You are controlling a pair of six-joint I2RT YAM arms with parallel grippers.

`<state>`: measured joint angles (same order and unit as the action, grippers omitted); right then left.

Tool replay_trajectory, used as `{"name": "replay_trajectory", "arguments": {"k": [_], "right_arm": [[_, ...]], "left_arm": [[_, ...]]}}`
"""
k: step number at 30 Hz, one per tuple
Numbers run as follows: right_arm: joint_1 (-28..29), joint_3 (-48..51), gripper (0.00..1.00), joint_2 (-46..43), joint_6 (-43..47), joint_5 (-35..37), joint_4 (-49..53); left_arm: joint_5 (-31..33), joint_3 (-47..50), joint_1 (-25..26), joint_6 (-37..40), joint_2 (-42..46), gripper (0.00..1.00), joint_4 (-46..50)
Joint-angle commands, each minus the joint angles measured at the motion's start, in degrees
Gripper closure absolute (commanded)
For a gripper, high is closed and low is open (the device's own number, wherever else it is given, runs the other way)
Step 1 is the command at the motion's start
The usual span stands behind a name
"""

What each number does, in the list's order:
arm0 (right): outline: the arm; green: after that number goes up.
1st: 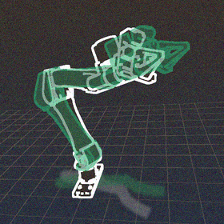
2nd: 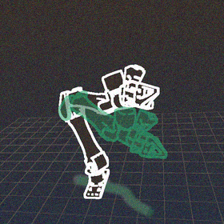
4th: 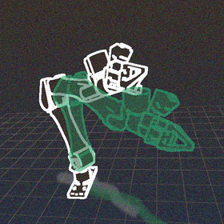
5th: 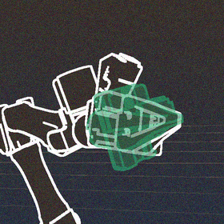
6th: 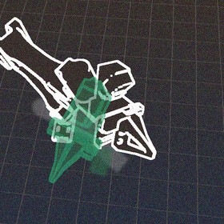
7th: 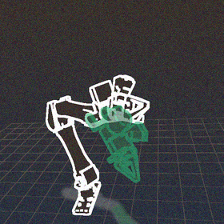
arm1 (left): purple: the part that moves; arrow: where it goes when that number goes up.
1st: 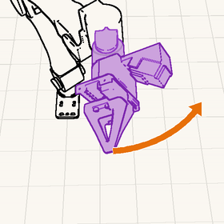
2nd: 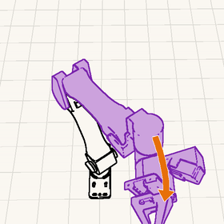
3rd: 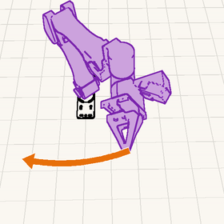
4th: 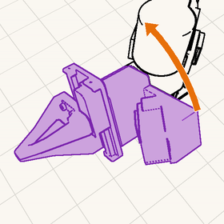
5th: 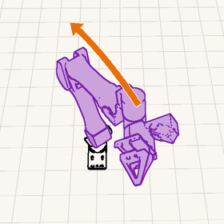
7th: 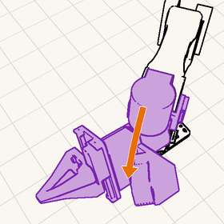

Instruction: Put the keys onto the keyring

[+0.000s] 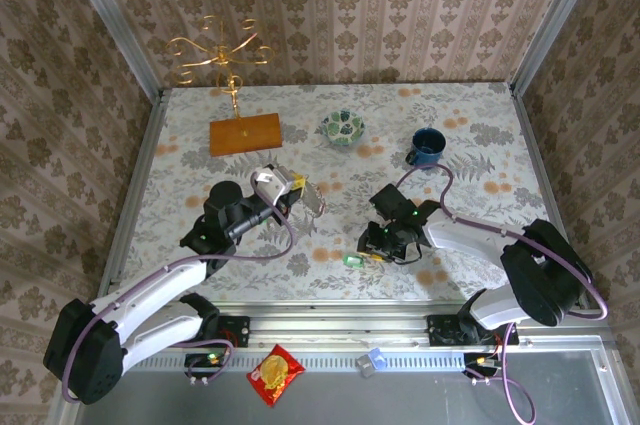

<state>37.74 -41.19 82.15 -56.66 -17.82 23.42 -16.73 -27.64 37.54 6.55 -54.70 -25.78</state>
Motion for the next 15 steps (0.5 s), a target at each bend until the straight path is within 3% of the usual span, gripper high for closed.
{"name": "replay_trajectory", "arguments": {"k": [1,15], "right_arm": [[-0.27,0.68,0.67,1.77,-1.61,-1.84,1.81],[-0.22,-0.12,0.71,5.13,-1.08,-4.44,0.63]], "left_arm": [[-0.64,-0.58,0.34,1.50,0.31,1.00,-2.04],[-0.67,-0.68,0.61,1.73,0.36,1.00,-1.73]]}}
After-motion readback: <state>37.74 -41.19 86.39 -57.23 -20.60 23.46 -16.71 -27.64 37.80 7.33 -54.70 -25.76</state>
